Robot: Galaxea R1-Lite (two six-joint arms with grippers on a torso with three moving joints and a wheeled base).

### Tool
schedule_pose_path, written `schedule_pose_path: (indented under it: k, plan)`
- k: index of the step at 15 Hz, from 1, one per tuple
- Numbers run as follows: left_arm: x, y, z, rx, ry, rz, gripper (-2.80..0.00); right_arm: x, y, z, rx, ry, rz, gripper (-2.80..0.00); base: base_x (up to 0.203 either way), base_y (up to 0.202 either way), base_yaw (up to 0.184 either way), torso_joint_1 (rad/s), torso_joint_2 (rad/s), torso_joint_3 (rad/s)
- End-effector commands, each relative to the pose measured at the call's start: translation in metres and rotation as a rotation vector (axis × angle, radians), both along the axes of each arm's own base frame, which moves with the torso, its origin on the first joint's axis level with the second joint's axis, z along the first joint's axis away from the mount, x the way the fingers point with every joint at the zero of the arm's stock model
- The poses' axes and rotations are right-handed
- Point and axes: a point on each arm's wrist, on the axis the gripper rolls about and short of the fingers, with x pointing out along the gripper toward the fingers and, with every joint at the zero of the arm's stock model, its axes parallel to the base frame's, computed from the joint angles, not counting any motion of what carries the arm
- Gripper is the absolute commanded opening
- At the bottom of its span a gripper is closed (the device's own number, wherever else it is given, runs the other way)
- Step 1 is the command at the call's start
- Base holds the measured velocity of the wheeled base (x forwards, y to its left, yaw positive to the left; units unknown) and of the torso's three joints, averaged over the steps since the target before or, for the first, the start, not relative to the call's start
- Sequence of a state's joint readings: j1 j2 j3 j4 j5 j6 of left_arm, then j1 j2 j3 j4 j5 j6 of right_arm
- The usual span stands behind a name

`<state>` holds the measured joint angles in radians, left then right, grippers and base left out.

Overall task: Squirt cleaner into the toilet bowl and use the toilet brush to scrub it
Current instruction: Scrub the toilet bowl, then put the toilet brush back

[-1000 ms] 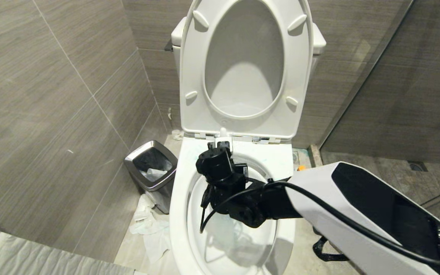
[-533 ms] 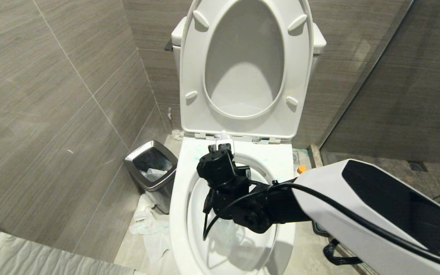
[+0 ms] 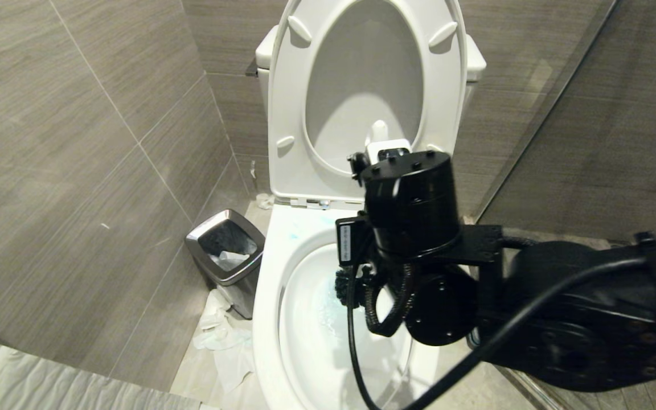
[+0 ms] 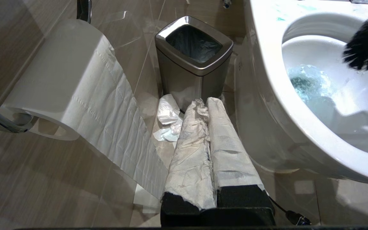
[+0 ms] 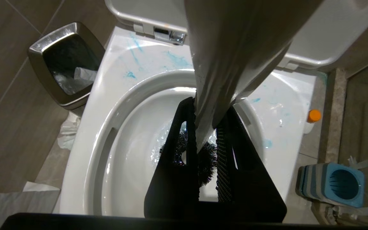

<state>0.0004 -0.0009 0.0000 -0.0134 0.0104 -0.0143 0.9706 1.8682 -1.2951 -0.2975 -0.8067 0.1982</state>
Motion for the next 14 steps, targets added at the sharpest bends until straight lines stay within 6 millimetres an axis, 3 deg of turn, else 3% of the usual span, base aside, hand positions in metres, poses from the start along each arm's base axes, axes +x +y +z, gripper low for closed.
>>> schedule_pose_path:
  k: [1,4,9,11,14]
  plan:
    - [0.001,0.000,-0.002,-0.001,0.008,0.001,-2.80,-0.024,-0.030,0.041,0.077,-0.054,0.006,-2.80,0.000,0.000,0.000,0.000,0.00,0.000]
    - [0.001,0.000,-0.002,-0.001,0.008,0.001,-2.80,-0.021,-0.054,0.059,0.105,-0.086,-0.051,-2.80,0.000,0.000,0.000,0.000,0.00,0.000]
    - [0.001,0.000,-0.002,-0.001,0.008,0.001,-2.80,0.003,-0.129,0.093,0.094,-0.175,-0.274,-2.80,0.000,0.000,0.000,0.000,0.00,0.000]
    - [0.001,0.000,-0.002,-0.001,0.008,0.001,-2.80,0.008,-0.151,0.096,0.068,-0.181,-0.343,-2.80,0.000,0.000,0.000,0.000,0.00,0.000]
    - [0.001,0.000,-0.002,-0.001,0.008,0.000,-2.80,0.020,-0.187,0.084,0.014,-0.127,-0.429,-2.80,0.000,0.000,0.000,0.000,0.00,0.000]
